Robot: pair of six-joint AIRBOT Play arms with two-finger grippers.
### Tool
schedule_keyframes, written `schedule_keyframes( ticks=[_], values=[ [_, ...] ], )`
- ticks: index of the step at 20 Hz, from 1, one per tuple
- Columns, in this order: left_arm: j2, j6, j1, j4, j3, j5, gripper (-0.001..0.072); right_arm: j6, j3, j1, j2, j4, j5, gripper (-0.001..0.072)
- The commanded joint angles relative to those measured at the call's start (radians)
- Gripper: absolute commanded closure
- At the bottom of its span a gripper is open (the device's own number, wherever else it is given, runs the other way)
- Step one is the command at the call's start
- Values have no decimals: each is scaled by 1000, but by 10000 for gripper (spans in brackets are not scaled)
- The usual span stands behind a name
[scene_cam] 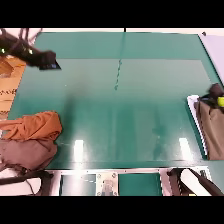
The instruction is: Fold the shirts.
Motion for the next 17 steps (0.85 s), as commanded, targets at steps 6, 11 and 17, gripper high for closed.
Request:
schedule_keyframes(
  ticks=[6, 11, 17],
  values=[
    [391, 17, -53, 21, -622, 108, 678, -6, -335, 572, 162, 11, -240, 699],
    [393, 13, -53, 24, -625, 93, 678, -6, -335, 635, 162, 18, -237, 699],
    [393, 10, -53, 24, -625, 92, 678, -6, -335, 635, 162, 18, -237, 698]
  ],
)
